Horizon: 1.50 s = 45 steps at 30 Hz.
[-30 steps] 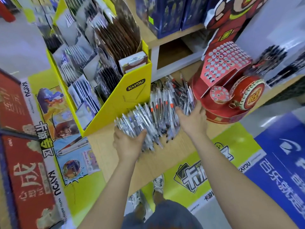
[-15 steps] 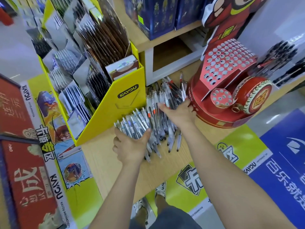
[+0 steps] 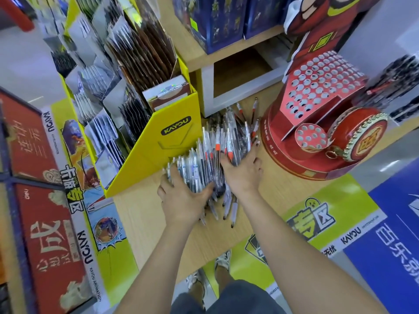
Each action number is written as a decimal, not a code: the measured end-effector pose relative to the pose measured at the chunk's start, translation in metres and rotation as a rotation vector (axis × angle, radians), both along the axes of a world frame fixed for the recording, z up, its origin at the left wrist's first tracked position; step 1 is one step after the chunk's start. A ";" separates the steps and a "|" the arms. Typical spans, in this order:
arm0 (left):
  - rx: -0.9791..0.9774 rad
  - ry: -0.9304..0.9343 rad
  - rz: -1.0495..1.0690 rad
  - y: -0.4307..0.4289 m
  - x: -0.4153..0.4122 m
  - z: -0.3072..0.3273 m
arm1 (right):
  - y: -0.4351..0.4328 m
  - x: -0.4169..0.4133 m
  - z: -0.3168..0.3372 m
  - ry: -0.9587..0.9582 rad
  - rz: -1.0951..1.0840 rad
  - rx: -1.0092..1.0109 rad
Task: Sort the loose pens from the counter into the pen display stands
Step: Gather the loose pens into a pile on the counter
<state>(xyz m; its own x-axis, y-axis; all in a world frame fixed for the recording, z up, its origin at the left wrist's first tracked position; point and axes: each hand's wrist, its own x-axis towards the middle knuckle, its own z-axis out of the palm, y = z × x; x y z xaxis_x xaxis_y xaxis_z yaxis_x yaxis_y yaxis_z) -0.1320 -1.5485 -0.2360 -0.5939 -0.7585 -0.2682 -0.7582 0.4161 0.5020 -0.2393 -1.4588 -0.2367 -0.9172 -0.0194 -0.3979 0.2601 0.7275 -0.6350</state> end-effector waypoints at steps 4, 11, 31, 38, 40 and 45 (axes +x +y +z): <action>0.066 0.104 0.028 -0.014 -0.007 -0.001 | -0.002 0.006 0.002 -0.082 -0.045 -0.116; 0.220 0.036 0.292 -0.019 0.001 0.005 | 0.018 -0.045 0.018 -0.218 -0.139 -0.283; 0.031 0.019 -0.107 -0.002 -0.039 0.000 | 0.009 -0.004 -0.001 -0.071 -0.137 -0.163; -0.044 0.019 -0.286 -0.023 -0.041 -0.002 | 0.000 0.010 -0.005 -0.083 -0.287 -0.349; 0.018 0.075 -0.221 -0.021 -0.035 -0.002 | 0.007 0.012 -0.002 -0.085 -0.268 -0.393; 0.143 0.192 -0.023 -0.020 -0.006 -0.005 | 0.030 0.029 -0.010 0.013 -0.247 -0.380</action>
